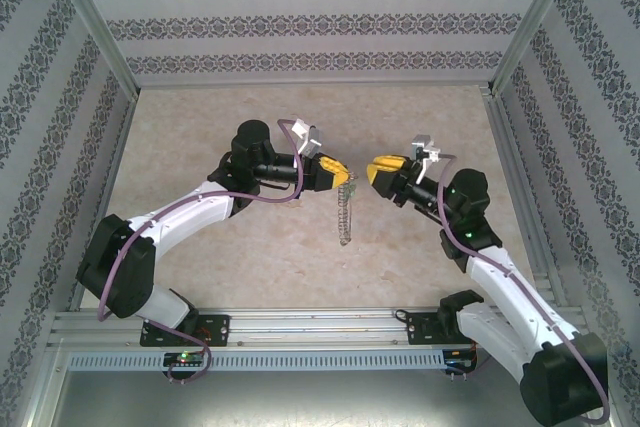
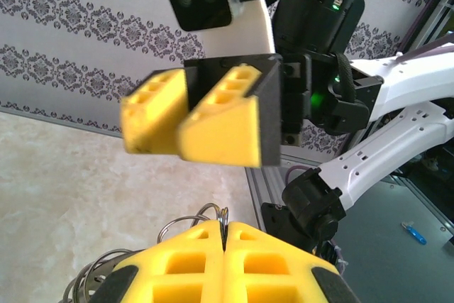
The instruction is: Put the keys on the keyring
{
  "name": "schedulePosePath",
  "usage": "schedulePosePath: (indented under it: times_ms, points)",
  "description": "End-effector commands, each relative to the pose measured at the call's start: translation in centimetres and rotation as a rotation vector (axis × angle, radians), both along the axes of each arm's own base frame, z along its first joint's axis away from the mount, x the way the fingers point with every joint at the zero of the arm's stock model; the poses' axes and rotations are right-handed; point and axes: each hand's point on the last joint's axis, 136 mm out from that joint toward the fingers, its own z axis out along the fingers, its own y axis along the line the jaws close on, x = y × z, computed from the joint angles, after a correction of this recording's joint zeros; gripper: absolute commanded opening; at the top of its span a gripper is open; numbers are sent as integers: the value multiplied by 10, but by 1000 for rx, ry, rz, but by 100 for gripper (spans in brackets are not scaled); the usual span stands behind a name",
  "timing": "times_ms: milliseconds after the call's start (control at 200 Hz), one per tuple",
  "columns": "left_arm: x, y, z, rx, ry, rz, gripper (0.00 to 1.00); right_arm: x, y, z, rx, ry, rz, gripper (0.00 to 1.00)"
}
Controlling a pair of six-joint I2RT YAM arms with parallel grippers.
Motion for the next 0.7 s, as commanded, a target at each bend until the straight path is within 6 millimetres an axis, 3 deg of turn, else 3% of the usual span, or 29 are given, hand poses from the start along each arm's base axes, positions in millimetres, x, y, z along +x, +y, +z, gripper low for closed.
schedulePosePath:
  times_ms: [0, 165, 490, 694]
  points:
    - [-4, 4, 18, -48, -60, -20, 0, -22, 14, -5, -1, -1, 107, 37]
    - [-4, 4, 18, -49, -56, -24, 0, -23, 27, -9, -17, 1, 130, 31]
    - [-9, 5, 16, -48, -35, -45, 0, 14, 28, 15, -27, -46, 58, 20]
    - [-10, 6, 14, -49, -35, -42, 0, 9, 30, 23, -20, -59, 96, 21]
